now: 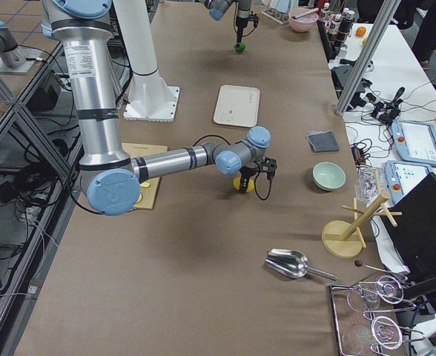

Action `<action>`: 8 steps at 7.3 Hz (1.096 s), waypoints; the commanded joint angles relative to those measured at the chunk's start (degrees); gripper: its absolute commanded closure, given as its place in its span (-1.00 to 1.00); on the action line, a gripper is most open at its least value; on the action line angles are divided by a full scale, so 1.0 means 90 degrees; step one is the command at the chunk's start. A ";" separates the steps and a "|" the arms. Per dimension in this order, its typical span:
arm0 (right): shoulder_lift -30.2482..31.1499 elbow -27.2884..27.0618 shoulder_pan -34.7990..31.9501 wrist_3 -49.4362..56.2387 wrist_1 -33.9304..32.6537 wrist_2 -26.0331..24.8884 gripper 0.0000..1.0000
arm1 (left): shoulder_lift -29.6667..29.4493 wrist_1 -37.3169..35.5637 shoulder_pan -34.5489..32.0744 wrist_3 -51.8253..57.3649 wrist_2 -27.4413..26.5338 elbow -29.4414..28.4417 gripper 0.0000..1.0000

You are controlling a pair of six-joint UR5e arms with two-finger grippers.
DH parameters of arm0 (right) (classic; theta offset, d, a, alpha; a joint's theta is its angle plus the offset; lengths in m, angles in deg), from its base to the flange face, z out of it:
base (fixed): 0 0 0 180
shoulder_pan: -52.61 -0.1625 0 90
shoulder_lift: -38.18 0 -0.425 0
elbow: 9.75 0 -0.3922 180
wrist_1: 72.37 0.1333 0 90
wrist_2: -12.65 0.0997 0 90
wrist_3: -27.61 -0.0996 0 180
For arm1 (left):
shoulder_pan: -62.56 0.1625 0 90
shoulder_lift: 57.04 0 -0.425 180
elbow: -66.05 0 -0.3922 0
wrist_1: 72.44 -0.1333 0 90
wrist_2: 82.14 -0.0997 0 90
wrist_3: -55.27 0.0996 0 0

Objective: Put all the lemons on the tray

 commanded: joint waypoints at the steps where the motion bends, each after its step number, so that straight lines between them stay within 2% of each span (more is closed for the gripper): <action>1: -0.0004 -0.0329 -0.0332 0.0012 -0.0004 0.0079 1.00 | 0.0063 0.0020 0.0024 0.0121 -0.0198 -0.0045 -0.92; 2: -0.0014 -0.0641 -0.0343 -0.0027 -0.0004 0.0060 1.00 | 0.0064 0.0030 0.0044 0.0111 -0.0238 -0.0132 -0.89; 3: -0.0226 -0.0915 -0.0333 -0.0047 -0.0014 0.0041 1.00 | 0.0064 0.0030 0.0083 0.0101 -0.0239 -0.0133 -0.74; 4: -0.0731 -0.0976 -0.0266 -0.0211 -0.0062 0.0040 1.00 | 0.0064 0.0030 0.0131 0.0072 -0.0258 -0.0133 -0.60; 5: -0.1229 -0.0899 0.0170 -0.0512 -0.0024 -0.0018 1.00 | 0.0054 0.0030 0.0219 0.0014 -0.0403 -0.0114 -0.27; 6: -0.1698 -0.0811 0.0590 -0.0554 -0.0034 -0.0337 1.00 | 0.0015 0.0021 0.0220 0.0033 -0.0405 -0.0123 0.26; 7: -0.2022 -0.0771 0.1097 -0.1144 -0.0014 -0.0795 1.00 | -0.0024 0.0001 0.0220 0.0043 -0.0356 -0.0104 0.99; 8: -0.2538 -0.0549 0.1537 -0.1643 -0.0004 -0.1060 1.00 | -0.0034 -0.0047 0.0220 0.0062 -0.0317 -0.0065 1.00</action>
